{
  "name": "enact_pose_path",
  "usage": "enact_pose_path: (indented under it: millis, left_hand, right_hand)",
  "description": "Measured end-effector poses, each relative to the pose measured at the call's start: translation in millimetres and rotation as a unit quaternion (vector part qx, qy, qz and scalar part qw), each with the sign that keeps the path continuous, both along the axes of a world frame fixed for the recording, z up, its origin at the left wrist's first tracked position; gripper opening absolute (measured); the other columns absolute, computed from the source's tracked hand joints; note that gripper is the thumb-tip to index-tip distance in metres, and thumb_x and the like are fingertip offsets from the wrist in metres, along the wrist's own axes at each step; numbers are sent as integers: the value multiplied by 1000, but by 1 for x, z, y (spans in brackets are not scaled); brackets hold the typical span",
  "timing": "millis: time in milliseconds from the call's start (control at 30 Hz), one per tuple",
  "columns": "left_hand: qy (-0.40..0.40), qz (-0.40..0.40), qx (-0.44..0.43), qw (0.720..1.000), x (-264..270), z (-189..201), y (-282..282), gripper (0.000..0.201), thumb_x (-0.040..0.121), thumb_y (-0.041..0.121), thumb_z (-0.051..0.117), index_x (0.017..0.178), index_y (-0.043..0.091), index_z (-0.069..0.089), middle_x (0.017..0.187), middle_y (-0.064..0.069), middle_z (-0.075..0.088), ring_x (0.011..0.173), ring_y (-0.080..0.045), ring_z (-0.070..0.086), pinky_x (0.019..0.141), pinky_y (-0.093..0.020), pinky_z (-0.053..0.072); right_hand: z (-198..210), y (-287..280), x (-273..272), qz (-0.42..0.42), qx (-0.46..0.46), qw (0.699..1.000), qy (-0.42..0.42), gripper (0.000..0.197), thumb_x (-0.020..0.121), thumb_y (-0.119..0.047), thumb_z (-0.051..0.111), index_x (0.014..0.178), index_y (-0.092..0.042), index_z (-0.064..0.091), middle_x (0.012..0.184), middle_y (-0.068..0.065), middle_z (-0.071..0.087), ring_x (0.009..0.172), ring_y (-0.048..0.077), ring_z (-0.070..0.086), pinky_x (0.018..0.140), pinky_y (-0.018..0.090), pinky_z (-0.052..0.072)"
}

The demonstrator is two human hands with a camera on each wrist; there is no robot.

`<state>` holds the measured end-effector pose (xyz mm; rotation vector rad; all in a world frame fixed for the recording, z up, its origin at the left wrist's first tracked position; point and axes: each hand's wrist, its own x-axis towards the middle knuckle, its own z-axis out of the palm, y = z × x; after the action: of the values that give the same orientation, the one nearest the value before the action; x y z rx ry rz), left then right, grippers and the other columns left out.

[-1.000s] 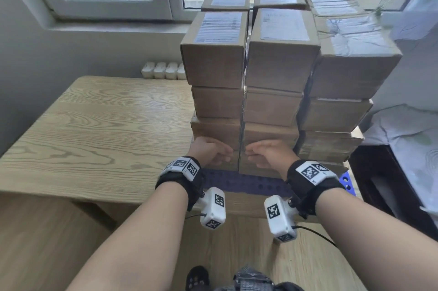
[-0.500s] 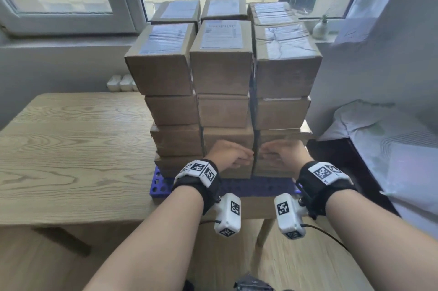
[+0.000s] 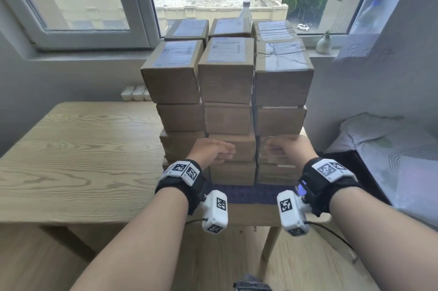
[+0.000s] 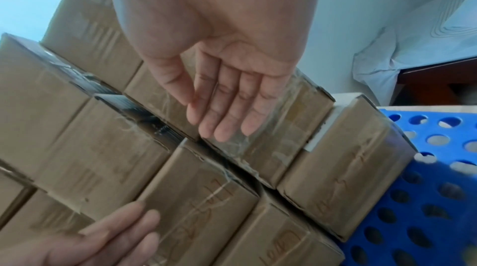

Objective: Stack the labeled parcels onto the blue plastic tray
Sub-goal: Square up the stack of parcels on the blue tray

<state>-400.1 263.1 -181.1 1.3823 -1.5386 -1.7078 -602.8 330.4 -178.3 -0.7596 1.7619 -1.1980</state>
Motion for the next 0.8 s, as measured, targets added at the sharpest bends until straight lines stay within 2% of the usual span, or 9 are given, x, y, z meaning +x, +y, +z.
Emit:
enact_pose_path:
  millis: [100, 200, 333, 433, 500, 600, 700, 733, 800]
  left_hand:
    - [19, 25, -8, 999, 14, 16, -3, 23, 93, -7, 49, 90, 0, 71, 83, -8, 74, 68, -10, 69, 71, -20, 54]
    - [47, 148, -71, 985, 32, 26, -6, 32, 83, -16, 45, 63, 1, 64, 56, -4, 66, 46, -12, 61, 44, -16, 47]
    - [53, 341, -126, 930, 63, 25, -20, 30, 64, 0, 51, 41, 14, 63, 45, -1, 58, 49, -23, 48, 52, -25, 39]
    - [71, 432, -123, 891, 79, 30, -32, 11, 63, 9, 54, 63, 16, 62, 66, -4, 63, 69, -31, 56, 67, -40, 49]
    - [107, 446, -107, 882, 83, 33, -41, 13, 71, 6, 54, 82, 13, 54, 86, -8, 60, 77, -25, 53, 76, -41, 45]
    - [188, 422, -59, 885, 85, 37, -58, 25, 73, 27, 51, 94, 15, 56, 107, -7, 56, 99, -21, 51, 90, -40, 37]
    - [242, 349, -1, 905, 84, 38, -70, 50, 92, 42, 39, 133, 17, 54, 130, -4, 54, 121, -16, 46, 106, -37, 30]
    - [254, 321, 9, 913, 83, 38, -73, 52, 96, 45, 34, 137, 19, 52, 132, -4, 55, 119, -16, 50, 101, -33, 36]
    - [272, 290, 23, 917, 79, 38, -75, 53, 97, 52, 33, 133, 20, 56, 120, -3, 60, 93, -15, 59, 69, -22, 48]
  right_hand:
    - [16, 0, 1, -38, -48, 998, 3, 17, 87, 1, 59, 73, -5, 66, 49, -2, 66, 45, 9, 62, 56, 25, 47]
    - [24, 2, -2, -126, -78, 988, 39, 20, 82, -7, 56, 64, -9, 65, 46, -2, 62, 50, 18, 57, 53, 25, 43]
    - [31, 2, -9, -235, -97, 959, 121, 15, 88, -23, 58, 88, -9, 63, 80, 6, 61, 77, 24, 53, 68, 27, 36]
    - [29, -4, -11, -272, -122, 948, 115, 31, 85, -39, 63, 100, -14, 56, 103, 12, 63, 88, 32, 62, 80, 39, 50]
    - [33, -8, -10, -266, -133, 949, 104, 46, 78, -45, 60, 112, -15, 56, 119, 14, 60, 101, 32, 61, 92, 43, 51]
    - [38, -16, -8, -242, -152, 954, 95, 48, 91, -31, 54, 133, -7, 54, 133, 12, 57, 118, 23, 53, 91, 20, 36]
    - [38, -24, -9, -226, -157, 957, 93, 39, 103, -23, 41, 133, -5, 57, 135, 10, 57, 119, 22, 51, 80, 16, 30]
    - [38, -26, -9, -224, -159, 957, 91, 40, 103, -24, 39, 130, -3, 59, 128, 9, 59, 113, 22, 52, 75, 15, 29]
    - [38, -28, -7, -224, -163, 957, 88, 38, 103, -22, 38, 123, -1, 63, 113, 6, 59, 100, 18, 49, 71, 15, 30]
